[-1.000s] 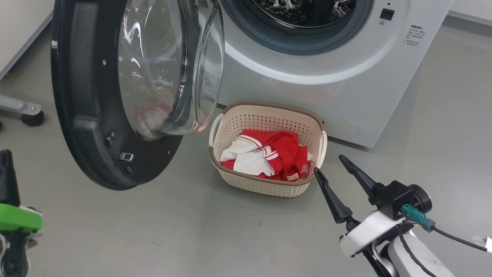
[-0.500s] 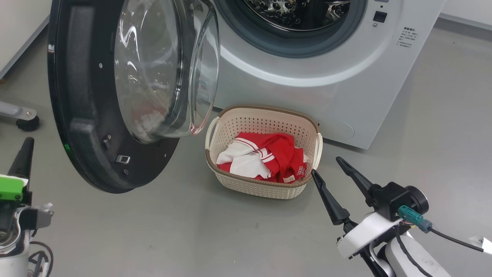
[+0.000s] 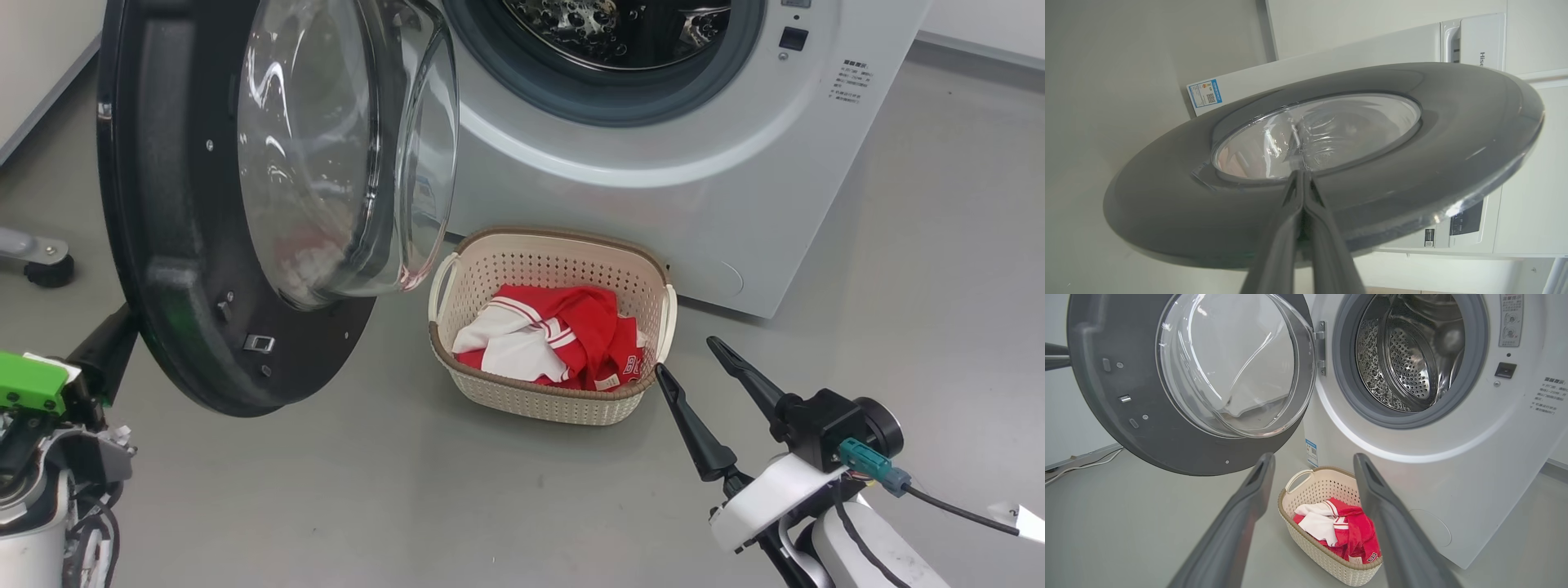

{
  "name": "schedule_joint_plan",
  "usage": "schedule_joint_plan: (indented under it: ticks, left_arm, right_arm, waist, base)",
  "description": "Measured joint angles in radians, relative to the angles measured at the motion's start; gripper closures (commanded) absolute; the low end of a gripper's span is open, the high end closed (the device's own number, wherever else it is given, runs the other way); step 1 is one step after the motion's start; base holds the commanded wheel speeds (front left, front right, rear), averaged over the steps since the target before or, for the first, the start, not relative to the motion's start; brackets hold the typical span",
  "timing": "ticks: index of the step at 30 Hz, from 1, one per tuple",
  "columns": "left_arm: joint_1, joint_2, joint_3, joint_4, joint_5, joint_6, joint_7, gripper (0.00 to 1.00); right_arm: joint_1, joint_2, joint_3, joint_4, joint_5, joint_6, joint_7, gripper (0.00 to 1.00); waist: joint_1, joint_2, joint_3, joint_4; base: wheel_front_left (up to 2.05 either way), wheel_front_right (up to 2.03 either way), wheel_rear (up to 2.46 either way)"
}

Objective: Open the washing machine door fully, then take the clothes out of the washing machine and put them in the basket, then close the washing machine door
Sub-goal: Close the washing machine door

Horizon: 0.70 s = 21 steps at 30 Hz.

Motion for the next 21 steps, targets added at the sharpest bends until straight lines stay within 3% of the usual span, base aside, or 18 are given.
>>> schedule_joint_plan:
  ticks: [14,21]
  left_arm:
    - [0.01,-0.008,-0.042,-0.079,-0.044,0.013,0.131,1.0]
    - [0.03,-0.038,-0.065,-0.124,-0.068,0.018,0.167,1.0]
  right_arm:
    - [0.0,0.002,0.001,0.001,0.001,0.0,0.0,0.0]
    - [-0.001,0.003,0.003,0.001,0.001,0.0,0.0,0.0]
  waist:
    - [0.0,0.0,0.006,-0.017]
    - [0.0,0.0,0.013,-0.043]
  base:
    - [0.0,0.0,0.0]
    - [0.0,0.0,0.0]
